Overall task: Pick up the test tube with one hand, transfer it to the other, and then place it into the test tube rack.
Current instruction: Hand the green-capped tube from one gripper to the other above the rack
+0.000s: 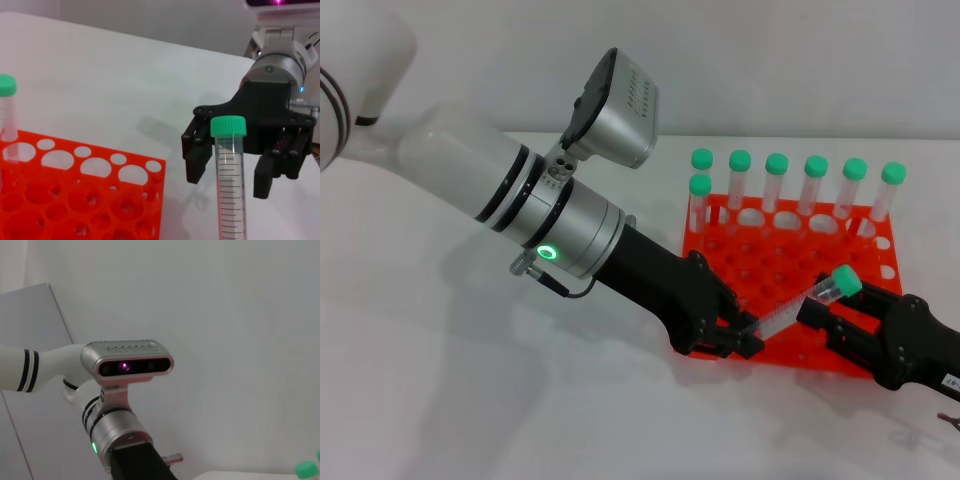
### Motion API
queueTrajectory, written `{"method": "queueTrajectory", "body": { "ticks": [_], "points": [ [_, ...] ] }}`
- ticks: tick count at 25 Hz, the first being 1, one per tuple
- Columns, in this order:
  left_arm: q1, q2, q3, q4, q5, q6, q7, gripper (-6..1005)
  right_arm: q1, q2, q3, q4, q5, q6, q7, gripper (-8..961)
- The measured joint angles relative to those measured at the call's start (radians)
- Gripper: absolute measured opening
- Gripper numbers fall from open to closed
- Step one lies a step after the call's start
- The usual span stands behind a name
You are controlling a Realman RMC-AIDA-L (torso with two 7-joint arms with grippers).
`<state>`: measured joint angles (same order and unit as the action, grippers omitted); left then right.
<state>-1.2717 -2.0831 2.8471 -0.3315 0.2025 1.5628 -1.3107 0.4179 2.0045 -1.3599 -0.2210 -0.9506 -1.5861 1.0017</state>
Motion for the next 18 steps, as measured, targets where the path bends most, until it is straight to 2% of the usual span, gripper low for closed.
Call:
{"method": "queueTrajectory", "body": {
  "ticks": [3,12,18],
  "points": [
    [0.0,0.0,0.0,0.0,0.002,-0.002,-0.001,199,0.0,0.001,0.004,0.0,0.004,0.004,0.0,487],
    [0.0,0.0,0.0,0.0,0.008,-0.022,-0.002,200,0.003,0.005,0.0,-0.012,0.002,0.009,0.0,309],
    [0.0,0.0,0.0,0.006,0.009,-0.039,-0.008,200,0.012,0.008,-0.009,-0.012,0.002,0.023,0.001,263]
  ]
}}
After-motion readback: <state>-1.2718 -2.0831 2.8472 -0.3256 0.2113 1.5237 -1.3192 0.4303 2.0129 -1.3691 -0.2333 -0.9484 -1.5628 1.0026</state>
